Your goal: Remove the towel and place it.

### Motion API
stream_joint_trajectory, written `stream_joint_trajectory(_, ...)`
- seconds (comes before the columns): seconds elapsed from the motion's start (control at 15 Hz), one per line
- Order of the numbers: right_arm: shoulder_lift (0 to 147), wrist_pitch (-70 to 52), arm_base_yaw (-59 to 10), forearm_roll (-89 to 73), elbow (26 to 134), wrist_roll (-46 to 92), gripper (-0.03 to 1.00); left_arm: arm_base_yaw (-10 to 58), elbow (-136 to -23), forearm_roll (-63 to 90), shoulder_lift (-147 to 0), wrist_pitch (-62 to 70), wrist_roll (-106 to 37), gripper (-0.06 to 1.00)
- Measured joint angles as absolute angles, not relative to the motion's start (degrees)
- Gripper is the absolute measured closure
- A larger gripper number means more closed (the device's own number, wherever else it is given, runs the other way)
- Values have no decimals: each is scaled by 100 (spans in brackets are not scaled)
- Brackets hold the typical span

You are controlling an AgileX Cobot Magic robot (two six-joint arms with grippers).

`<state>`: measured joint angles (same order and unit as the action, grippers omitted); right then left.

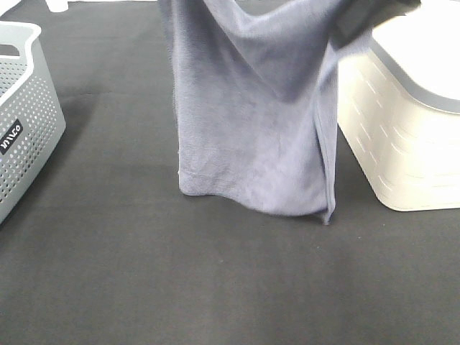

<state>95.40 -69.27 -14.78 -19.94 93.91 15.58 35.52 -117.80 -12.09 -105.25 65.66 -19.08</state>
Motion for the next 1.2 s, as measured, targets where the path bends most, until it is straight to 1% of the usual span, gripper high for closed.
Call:
stream_joint_trajectory(0.2,10302,-6950,-1478,-1673,10628,1547,96,3541,-11780,-2298,-10703,6331,-355,94)
stream_joint_trajectory(0.33,10754,-6950,-1478,-1644,11345,2057,96,3415,-11780,-2773,-10846,5873,201,94)
stream_joint_trajectory(0.47,11115,-6606,-1478,-1621,11700,2865,96,3140,-11780,-2922,-11012,5185,539,94)
stream_joint_trajectory(0.73,11648,-4727,-1478,-1604,11746,4492,96,2429,-11780,-3060,-11562,3478,676,94)
stream_joint_trajectory(0.93,12101,-3151,-1478,-1616,11746,5214,96,2023,-11780,-3168,-11889,2378,676,94)
stream_joint_trajectory(1.07,12405,-2166,-1478,-1856,11746,5621,96,1885,-11780,-3231,-12009,2074,693,94)
stream_joint_trajectory(1.2,12657,-1862,-1478,-2194,11746,5793,96,1868,-11780,-3249,-12187,2120,607,94)
